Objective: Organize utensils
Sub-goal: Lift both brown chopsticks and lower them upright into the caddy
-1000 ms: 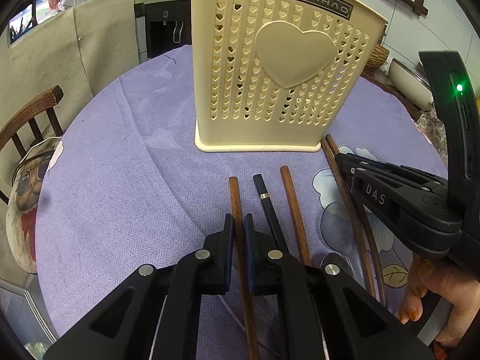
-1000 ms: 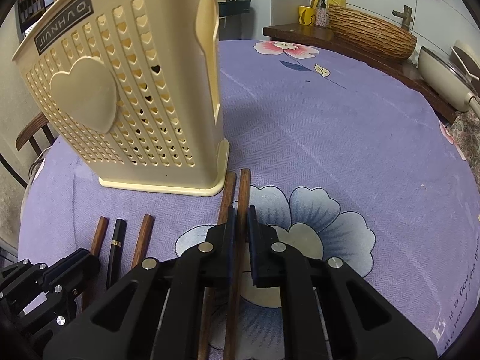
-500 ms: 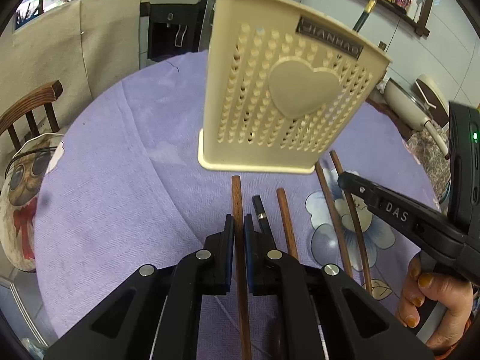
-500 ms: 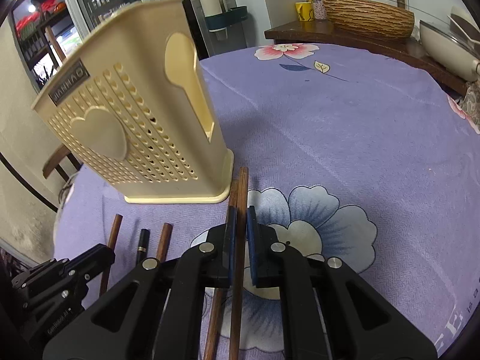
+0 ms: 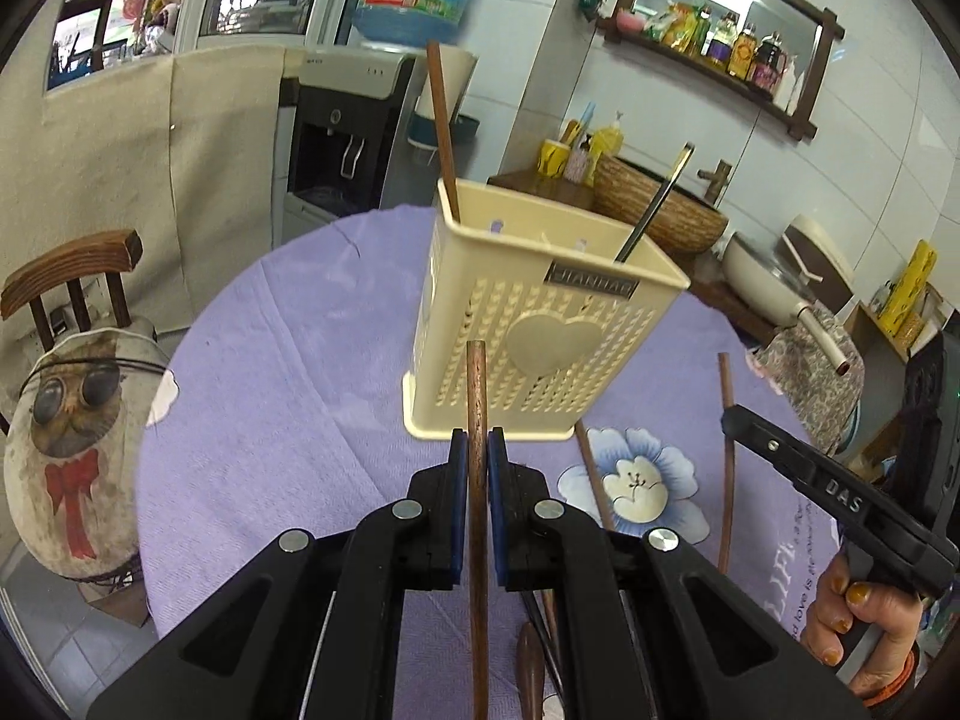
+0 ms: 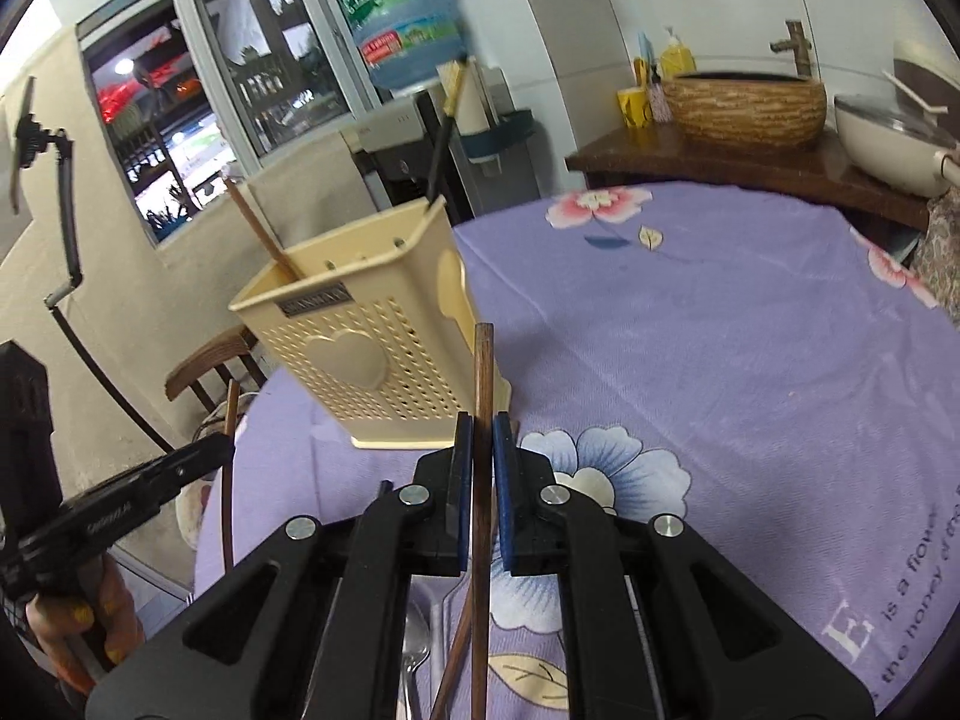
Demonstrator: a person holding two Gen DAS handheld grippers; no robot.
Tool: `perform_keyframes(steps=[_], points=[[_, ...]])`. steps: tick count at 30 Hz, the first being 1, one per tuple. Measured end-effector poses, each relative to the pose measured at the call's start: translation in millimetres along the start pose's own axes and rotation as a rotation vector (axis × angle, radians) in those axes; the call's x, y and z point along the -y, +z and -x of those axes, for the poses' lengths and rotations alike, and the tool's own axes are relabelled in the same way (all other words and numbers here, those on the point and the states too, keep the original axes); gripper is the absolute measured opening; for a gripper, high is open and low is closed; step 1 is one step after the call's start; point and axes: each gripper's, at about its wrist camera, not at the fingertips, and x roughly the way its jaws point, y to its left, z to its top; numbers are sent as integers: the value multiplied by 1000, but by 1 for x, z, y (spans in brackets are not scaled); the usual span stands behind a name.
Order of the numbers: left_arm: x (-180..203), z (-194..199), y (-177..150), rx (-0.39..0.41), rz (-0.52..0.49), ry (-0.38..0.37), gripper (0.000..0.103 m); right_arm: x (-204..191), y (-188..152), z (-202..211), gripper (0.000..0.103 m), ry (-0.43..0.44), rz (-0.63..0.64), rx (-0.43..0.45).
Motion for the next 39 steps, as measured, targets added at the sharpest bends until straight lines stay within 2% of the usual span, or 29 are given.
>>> perform_keyframes(steps=[5,17,24,39], points=[[3,22,7,46,-24,-16,7,-7,2,37,7,25,46,51],[8,54,13,105,-52,-45,7,-17,7,94,7,41,106,139],[9,60,19,124,-56,-60,7,-23,16,101,7,26,133,176],[7,72,35,152,-60,-77,7,-35,34,97,7,39,172,176]])
